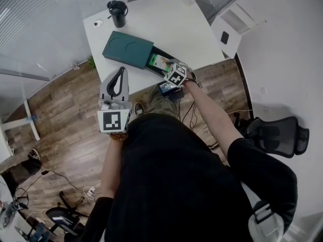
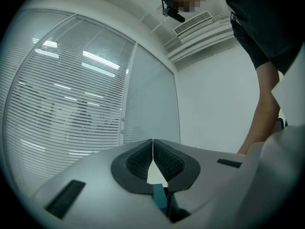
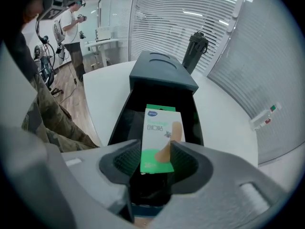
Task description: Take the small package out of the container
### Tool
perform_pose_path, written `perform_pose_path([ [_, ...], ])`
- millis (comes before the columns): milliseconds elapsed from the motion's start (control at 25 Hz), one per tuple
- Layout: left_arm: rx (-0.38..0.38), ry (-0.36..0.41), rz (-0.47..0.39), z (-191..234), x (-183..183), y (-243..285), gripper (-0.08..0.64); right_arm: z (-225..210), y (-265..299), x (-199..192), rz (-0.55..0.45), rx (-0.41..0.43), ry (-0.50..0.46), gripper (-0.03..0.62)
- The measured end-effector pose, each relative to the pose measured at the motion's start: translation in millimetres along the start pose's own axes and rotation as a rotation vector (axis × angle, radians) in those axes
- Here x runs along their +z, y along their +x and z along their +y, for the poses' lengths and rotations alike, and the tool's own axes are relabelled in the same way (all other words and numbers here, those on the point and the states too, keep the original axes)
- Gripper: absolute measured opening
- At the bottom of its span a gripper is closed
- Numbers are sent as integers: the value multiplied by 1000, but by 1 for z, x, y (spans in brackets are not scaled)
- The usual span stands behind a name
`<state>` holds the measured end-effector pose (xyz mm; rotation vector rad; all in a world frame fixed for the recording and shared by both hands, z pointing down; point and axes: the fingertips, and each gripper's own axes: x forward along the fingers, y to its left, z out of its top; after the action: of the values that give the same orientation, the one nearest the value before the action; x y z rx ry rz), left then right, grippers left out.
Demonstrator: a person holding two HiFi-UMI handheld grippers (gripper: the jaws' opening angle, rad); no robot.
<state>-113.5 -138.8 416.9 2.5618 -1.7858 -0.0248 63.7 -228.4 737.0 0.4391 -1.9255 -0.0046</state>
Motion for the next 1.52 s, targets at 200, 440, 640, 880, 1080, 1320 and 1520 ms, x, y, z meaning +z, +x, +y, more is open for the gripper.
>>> perform_pose_path([
  [200,-5,10,-2,-2,0,0,5,-5,-4,3,-27,23,119,172],
  [440,-21,6,-4,-5,0,5,5,-9,-5,-1,-43,115,336,170],
  [640,-31,5,-13,-8,3,6,5,-7,-15,-2,-88,212,532,170],
  [880,-41,4,-8,-8,2,10,5,-7,-26,-2,-161,399,760,170],
  [1080,-45,3,-7,-11,3,8,5,-8,-35,-6,-243,471,942,169],
  [1320,-43,4,-5,-8,3,7,5,-9,-41,-11,-292,469,1026,158],
  [1520,-58,-4,-4,-12,3,9,5,-16,-45,-14,-356,507,1172,143],
])
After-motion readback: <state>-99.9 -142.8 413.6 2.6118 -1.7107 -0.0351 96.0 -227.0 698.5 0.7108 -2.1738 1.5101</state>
